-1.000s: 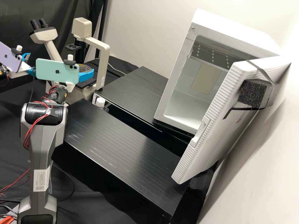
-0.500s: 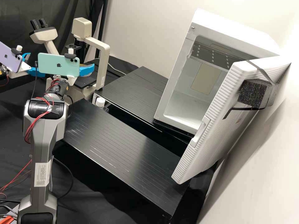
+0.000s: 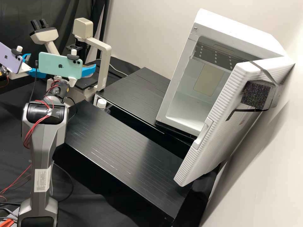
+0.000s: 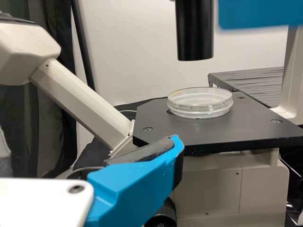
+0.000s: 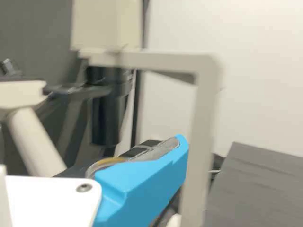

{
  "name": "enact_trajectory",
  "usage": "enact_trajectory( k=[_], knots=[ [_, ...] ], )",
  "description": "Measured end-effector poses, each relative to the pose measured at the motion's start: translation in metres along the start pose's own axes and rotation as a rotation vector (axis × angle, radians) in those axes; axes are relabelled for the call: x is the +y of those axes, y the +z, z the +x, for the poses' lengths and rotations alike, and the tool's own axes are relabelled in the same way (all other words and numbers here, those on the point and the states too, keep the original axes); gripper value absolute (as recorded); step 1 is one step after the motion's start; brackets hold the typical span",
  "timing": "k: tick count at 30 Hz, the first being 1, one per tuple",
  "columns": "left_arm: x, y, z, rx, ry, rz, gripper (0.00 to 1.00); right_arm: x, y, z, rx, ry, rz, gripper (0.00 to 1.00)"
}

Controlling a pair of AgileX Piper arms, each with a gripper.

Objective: Move the petri dish to the bench.

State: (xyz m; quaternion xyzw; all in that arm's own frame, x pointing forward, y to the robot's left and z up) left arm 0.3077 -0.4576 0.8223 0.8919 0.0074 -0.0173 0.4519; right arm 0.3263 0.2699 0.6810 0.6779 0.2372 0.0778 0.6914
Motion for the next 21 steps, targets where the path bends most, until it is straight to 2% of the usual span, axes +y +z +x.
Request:
enact_trajectory(
  k=[4, 10, 15, 21],
  knots=[
    [0.0, 0.0, 0.0, 0.0, 0.0, 0.0, 1.0, -0.02, 0.006, 0.003, -0.014, -0.042, -0.007, 1.0],
    [0.0, 0.0, 0.0, 0.0, 0.0, 0.0, 1.0, -0.039, 0.015, 0.019, -0.035, -0.063, -0.008, 1.0],
    [0.0, 0.0, 0.0, 0.0, 0.0, 0.0, 1.0, -0.049, 0.021, 0.033, -0.054, -0.088, -0.041, 1.0],
    [0.0, 0.0, 0.0, 0.0, -0.002, 0.0, 1.0, -0.053, 0.028, 0.046, -0.093, -0.064, -0.02, 1.0]
  ],
)
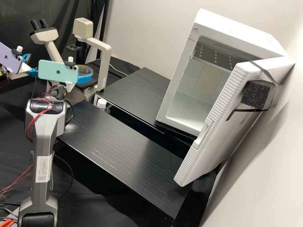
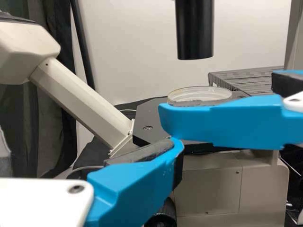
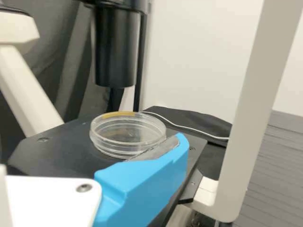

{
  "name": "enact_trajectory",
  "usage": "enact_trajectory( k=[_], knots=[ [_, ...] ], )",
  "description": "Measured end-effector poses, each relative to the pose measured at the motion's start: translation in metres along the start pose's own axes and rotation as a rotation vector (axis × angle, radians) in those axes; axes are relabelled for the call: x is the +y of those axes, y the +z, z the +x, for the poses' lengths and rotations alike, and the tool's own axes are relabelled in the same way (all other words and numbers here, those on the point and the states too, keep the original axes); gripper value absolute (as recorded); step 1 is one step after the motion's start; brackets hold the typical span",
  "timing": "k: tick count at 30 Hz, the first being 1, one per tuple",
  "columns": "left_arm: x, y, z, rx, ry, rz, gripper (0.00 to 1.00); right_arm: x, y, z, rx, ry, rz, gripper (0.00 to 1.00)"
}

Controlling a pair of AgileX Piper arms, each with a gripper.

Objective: Move the petri dish to the bench.

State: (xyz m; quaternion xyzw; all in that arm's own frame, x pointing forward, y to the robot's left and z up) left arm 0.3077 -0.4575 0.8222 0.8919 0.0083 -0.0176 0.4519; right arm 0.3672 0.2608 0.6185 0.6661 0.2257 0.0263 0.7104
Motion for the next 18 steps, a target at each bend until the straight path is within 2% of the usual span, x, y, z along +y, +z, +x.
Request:
enact_trajectory(
  k=[5, 8, 12, 14, 18],
  knots=[
    [0.0, 0.0, 0.0, 0.0, 0.002, 0.0, 1.0, -0.005, 0.012, 0.008, -0.044, -0.004, 0.026, 1.0],
    [0.0, 0.0, 0.0, 0.0, 0.002, 0.0, 1.0, -0.008, 0.015, 0.011, -0.069, -0.005, 0.055, 1.0],
    [0.0, 0.0, 0.0, 0.0, 0.002, 0.0, 1.0, -0.007, 0.016, 0.016, -0.092, 0.011, 0.057, 1.0],
    [0.0, 0.0, 0.0, 0.0, 0.002, 0.0, 1.0, -0.005, 0.014, 0.018, -0.103, 0.018, 0.074, 1.0],
    [0.0, 0.0, 0.0, 0.0, 0.002, 0.0, 1.0, -0.006, 0.013, 0.023, -0.12, 0.018, 0.082, 1.0]
  ],
)
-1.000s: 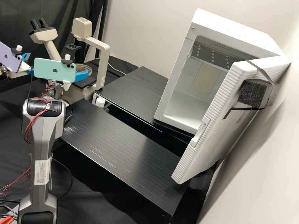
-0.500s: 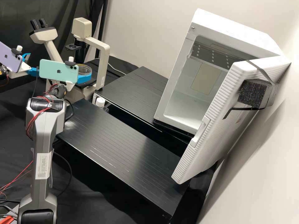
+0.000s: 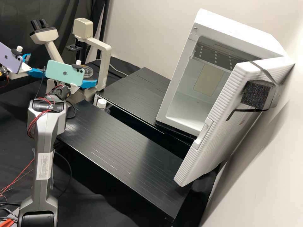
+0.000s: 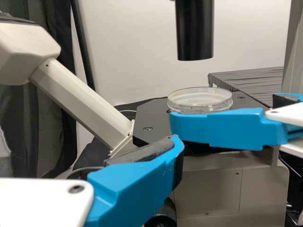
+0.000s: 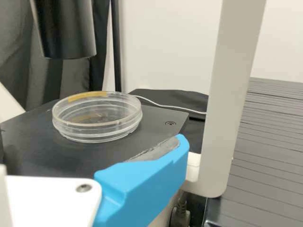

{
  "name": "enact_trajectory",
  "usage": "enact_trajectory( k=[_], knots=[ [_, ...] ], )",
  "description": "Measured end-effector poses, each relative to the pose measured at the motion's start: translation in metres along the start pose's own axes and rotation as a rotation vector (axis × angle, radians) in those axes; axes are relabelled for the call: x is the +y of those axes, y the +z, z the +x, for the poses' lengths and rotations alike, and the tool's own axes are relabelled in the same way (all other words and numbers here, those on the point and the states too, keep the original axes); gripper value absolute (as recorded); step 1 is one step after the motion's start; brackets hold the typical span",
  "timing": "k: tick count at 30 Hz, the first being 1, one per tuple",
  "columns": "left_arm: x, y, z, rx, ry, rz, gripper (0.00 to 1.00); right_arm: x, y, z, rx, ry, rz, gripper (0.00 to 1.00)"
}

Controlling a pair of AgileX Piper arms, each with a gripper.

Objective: Move the petri dish to the bench.

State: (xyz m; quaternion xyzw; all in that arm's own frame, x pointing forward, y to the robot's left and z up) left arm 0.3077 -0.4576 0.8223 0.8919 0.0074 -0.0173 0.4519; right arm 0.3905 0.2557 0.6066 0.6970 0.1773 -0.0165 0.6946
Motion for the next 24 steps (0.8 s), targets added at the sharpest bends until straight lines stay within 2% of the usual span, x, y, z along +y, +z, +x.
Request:
enact_trajectory(
  k=[6, 9, 24],
  knots=[
    [0.0, 0.0, 0.0, 0.0, 0.0, 0.0, 1.0, -0.002, -0.005, 0.006, -0.018, 0.008, 0.013, 1.0],
    [0.0, 0.0, 0.0, 0.0, 0.0, 0.0, 1.0, -0.003, -0.007, 0.01, -0.016, 0.009, -0.008, 1.0],
    [0.0, 0.0, 0.0, 0.0, 0.0, 0.0, 1.0, -0.01, -0.015, 0.031, -0.025, 0.013, -0.047, 1.0]
  ],
)
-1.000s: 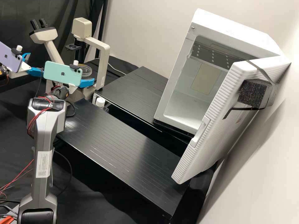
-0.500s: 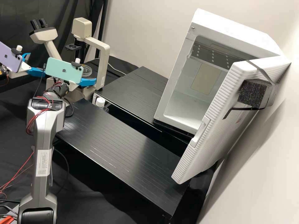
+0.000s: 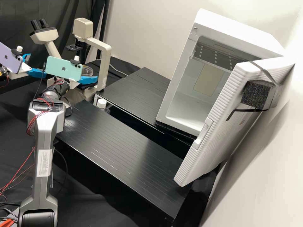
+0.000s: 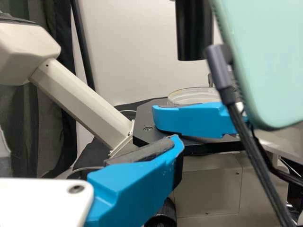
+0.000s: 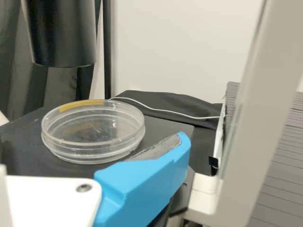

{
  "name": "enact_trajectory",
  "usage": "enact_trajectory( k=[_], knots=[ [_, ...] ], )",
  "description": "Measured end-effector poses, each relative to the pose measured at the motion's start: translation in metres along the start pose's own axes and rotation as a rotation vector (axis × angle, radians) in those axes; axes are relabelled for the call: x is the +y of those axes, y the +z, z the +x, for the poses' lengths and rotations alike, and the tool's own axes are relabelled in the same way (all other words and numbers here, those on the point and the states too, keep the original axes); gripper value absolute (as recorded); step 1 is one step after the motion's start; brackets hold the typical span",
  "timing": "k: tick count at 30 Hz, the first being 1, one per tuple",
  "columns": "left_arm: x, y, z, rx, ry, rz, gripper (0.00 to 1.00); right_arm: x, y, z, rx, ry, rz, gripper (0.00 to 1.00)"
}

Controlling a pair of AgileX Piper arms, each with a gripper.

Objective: Move the petri dish to the bench.

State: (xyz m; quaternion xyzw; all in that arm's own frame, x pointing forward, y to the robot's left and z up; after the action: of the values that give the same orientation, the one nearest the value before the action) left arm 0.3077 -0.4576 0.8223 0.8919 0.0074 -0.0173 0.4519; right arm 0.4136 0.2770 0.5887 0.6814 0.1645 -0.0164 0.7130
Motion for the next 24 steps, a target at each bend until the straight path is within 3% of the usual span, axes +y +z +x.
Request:
enact_trajectory(
  k=[7, 21, 24],
  knots=[
    [0.0, 0.0, 0.0, 0.0, 0.0, 0.0, 1.0, 0.003, -0.008, 0.003, 0.005, -0.026, -0.008, 1.0],
    [0.0, 0.0, 0.0, 0.0, 0.0, 0.0, 1.0, -0.009, 0.002, 0.013, -0.046, -0.043, -0.005, 1.0],
    [0.0, 0.0, 0.0, 0.0, 0.0, 0.0, 1.0, -0.009, 0.002, 0.013, -0.046, -0.043, -0.022, 1.0]
  ],
)
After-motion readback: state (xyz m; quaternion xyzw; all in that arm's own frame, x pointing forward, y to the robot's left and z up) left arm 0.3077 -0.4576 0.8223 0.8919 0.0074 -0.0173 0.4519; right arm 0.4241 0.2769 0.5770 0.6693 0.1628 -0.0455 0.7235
